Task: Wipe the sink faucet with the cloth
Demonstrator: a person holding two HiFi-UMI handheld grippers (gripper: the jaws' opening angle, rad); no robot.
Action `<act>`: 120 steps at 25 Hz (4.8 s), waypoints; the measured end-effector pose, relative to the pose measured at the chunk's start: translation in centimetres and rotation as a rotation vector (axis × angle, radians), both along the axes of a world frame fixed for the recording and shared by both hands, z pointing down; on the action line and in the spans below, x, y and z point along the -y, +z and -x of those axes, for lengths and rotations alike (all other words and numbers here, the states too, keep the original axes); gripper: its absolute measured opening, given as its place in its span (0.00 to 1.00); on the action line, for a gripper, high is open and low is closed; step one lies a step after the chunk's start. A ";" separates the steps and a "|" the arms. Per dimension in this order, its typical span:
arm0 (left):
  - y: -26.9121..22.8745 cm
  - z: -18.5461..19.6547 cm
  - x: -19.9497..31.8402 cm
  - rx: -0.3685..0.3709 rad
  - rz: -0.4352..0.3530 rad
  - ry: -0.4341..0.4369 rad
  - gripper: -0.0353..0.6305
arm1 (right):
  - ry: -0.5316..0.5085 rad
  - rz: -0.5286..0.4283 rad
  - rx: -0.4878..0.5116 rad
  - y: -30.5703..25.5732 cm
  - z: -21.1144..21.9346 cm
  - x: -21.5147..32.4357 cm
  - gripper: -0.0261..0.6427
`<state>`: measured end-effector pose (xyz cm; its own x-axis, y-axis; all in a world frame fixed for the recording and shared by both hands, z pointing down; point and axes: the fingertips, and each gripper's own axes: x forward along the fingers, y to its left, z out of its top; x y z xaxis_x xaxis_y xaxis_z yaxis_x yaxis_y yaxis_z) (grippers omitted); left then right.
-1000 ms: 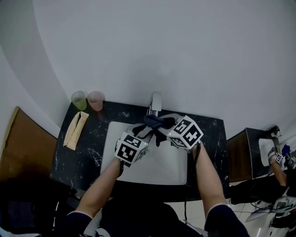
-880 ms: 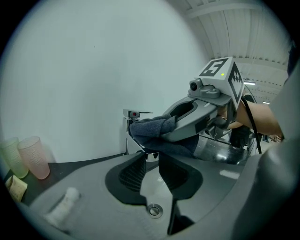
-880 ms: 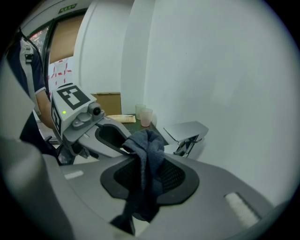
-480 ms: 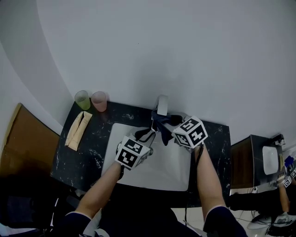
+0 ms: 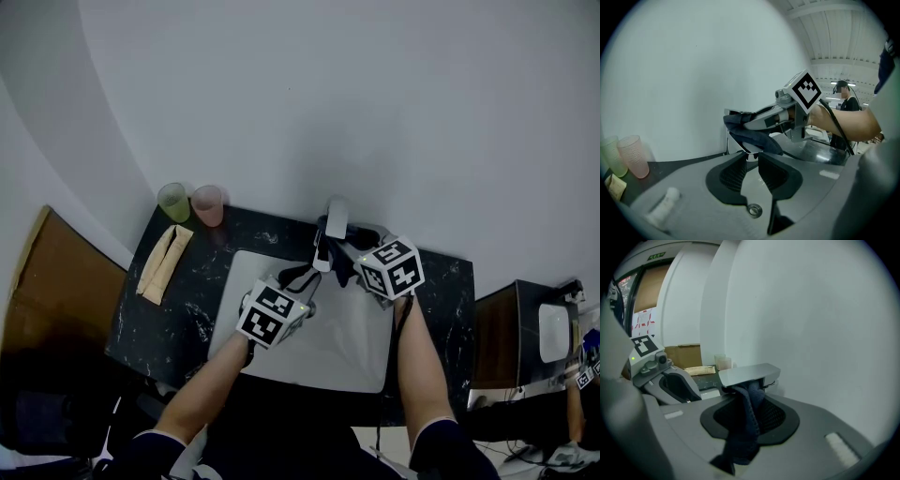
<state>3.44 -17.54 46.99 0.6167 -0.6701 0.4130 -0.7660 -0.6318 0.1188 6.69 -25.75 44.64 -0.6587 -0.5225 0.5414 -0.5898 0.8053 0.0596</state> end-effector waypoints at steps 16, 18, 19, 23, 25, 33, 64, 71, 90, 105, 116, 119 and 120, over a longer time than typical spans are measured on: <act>0.2 -0.1 -0.4 0.001 0.015 -0.014 0.17 | -0.028 0.086 0.004 0.1 0.1 -7.0 0.19; -0.3 0.1 -1.0 -0.020 0.011 -0.005 0.17 | -0.003 0.093 0.054 -0.4 -0.2 -7.6 0.19; -0.6 0.3 -1.3 -0.031 0.005 -0.004 0.17 | 0.009 0.094 0.080 -0.7 -0.2 -7.9 0.19; -2.7 1.4 -2.5 -0.101 -0.025 -0.002 0.18 | 0.048 0.078 0.173 -2.3 -0.5 -8.8 0.19; -4.0 1.4 -3.1 -0.142 -0.043 0.030 0.24 | 0.064 0.066 0.223 -3.3 -0.5 -9.0 0.19; -7.8 -0.4 -4.0 -0.080 -0.164 0.160 0.41 | 0.051 0.037 0.353 -6.8 1.2 -9.8 0.19; -7.9 4.2 5.1 0.012 -0.218 0.037 0.22 | 0.344 -0.132 0.324 -7.1 -1.5 -3.5 0.16; -5.6 1.9 7.5 0.001 -0.179 0.089 0.22 | 0.284 -0.156 0.196 -5.7 -0.3 -1.9 0.05; -1.3 1.7 14.4 0.061 -0.124 0.088 0.21 | 0.180 -0.206 0.048 -5.3 1.2 -1.3 0.05; 6.7 1.1 12.9 0.240 0.070 0.176 0.20 | 0.196 -0.196 0.082 -5.5 1.0 -1.2 0.05; 8.2 0.7 11.3 0.274 0.159 0.238 0.19 | 0.196 -0.197 0.084 -5.6 1.0 -1.2 0.05; 7.0 1.0 11.7 0.234 0.133 0.223 0.19 | 0.196 -0.198 0.078 -5.5 1.0 -1.2 0.05; 6.2 1.0 12.0 0.215 0.112 0.211 0.19 | 0.197 -0.197 0.079 -5.5 1.0 -1.2 0.05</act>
